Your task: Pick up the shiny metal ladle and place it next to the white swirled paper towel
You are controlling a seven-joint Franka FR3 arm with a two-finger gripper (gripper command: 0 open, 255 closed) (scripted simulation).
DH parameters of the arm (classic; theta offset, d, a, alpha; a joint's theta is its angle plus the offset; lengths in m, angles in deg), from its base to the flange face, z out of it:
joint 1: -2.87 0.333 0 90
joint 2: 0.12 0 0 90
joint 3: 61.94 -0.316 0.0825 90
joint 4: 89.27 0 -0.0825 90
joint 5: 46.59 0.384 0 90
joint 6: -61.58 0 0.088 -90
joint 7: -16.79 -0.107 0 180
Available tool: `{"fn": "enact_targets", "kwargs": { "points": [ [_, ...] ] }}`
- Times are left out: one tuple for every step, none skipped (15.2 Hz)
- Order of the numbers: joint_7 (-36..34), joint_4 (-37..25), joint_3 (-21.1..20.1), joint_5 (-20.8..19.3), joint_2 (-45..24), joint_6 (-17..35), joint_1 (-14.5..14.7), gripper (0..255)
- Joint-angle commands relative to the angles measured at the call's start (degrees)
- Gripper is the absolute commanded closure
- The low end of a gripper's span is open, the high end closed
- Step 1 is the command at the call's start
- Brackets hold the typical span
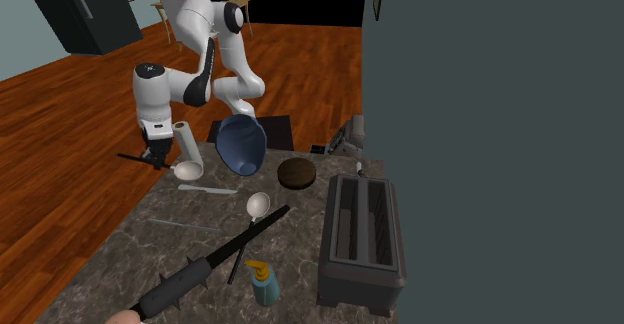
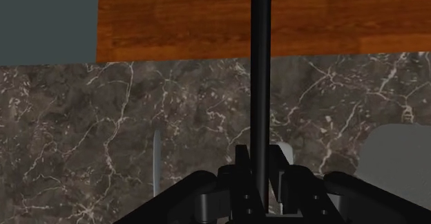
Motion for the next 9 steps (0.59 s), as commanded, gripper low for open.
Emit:
{"fn": "enact_targets", "kwargs": {
  "points": [
    [-0.3,0.8,0.2,-0.1,-0.7,1.5,-0.1,255],
    [-0.4,1.3,0.2,-0.2,-1.0,2.3,-0.1,255],
    [-0.6,1.7,0.3,-0.3,-1.3,3.1,-0.2,255],
    [-0.8,2.2,0.3,-0.4,-1.7,3.8,-0.2,255],
    [-1.0,2.6,0.4,-0.4,-2.0,4.6,-0.2,255],
    [-1.2,3.0,0.4,-0.5,-2.4,5.3,-0.3,255],
    [-1.4,3.4,0.5,-0.6,-2.8,6.1,-0.3,255],
    [-1.5,3.8,0.5,-0.7,-3.2,6.9,-0.4,255],
    [-1.7,4.2,0.6,-0.8,-3.6,7.6,-0.4,255]
  ]
}}
